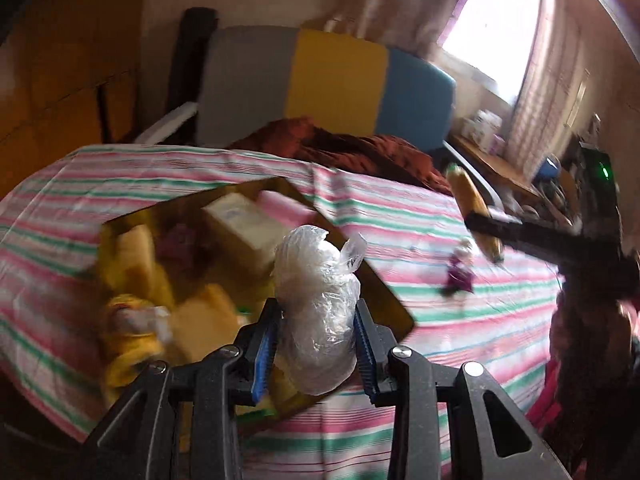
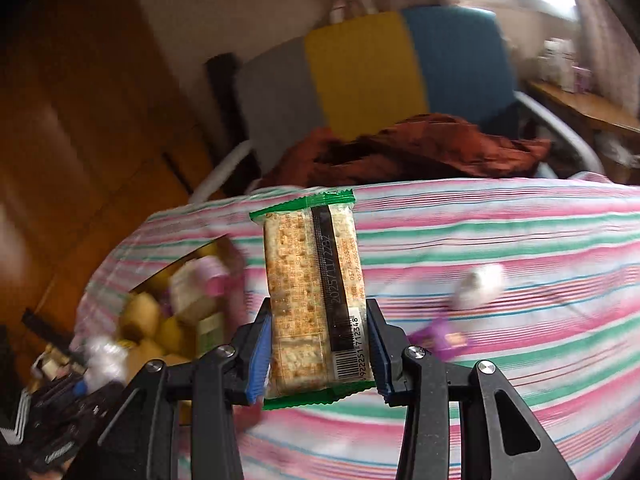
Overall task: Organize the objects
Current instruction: 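Carry the cotton bag and cracker packet to the tray with both tools, then release the cotton bag and cracker packet into the tray with both tools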
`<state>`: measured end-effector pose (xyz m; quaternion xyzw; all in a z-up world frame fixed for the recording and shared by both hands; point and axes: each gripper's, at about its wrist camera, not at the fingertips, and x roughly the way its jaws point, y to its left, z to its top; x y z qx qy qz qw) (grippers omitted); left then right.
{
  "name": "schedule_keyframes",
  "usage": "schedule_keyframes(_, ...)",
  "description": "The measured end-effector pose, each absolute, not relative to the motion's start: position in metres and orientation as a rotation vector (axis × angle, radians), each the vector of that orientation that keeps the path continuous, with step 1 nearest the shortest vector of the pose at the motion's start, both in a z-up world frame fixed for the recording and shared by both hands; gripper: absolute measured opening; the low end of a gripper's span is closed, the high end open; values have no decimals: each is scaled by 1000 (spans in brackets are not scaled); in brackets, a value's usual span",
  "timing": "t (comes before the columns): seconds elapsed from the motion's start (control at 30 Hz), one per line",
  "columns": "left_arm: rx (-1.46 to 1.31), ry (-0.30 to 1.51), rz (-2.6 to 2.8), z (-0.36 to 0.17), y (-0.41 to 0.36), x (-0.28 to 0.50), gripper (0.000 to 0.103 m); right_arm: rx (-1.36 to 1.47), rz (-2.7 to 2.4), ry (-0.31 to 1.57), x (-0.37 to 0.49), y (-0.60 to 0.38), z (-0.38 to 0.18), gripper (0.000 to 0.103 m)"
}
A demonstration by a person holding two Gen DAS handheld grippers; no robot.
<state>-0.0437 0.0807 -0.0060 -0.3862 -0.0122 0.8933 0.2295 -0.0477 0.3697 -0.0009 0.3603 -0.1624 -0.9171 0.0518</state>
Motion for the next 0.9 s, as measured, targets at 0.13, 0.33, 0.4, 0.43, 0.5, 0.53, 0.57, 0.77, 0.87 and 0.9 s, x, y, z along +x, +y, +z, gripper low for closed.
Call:
schedule_keyframes(0.13, -1065, -117, 2526, -3, 41, -49, 35, 1099, -2700, -440, -53, 320, -3, 43)
schedule_keyframes(0.33, -1103, -222, 2577, -7, 3, -64, 35, 1150, -2603, -401, -62, 271, -17, 43)
schedule_keyframes(0.4, -1107, -234, 2575, -8, 0, -68, 35, 1161, -2585, -389, -63, 261, -21, 43)
schedule_keyframes(0.43, -1110, -239, 2567, -8, 1, -70, 35, 1166, -2579, -383, -63, 257, -22, 43)
schedule_keyframes(0.5, -1134, -284, 2532, -12, 2, -76, 35, 1177, -2569, -370, -64, 252, -24, 43)
schedule_keyframes(0.53, -1146, -305, 2518, -14, 3, -79, 35, 1182, -2565, -364, -64, 250, -25, 43)
schedule_keyframes(0.57, -1154, -315, 2512, -16, 4, -82, 35, 1188, -2561, -355, -65, 247, -25, 43)
schedule_keyframes(0.77, -1194, -309, 2537, -20, 17, -107, 36, 1244, -2539, -320, -78, 239, -30, 44)
schedule_keyframes(0.87, -1192, -317, 2544, -19, 22, -123, 37, 1248, -2537, -310, -84, 234, -31, 45)
schedule_keyframes(0.9, -1194, -318, 2552, -19, 23, -129, 38, 1247, -2538, -308, -86, 233, -32, 46)
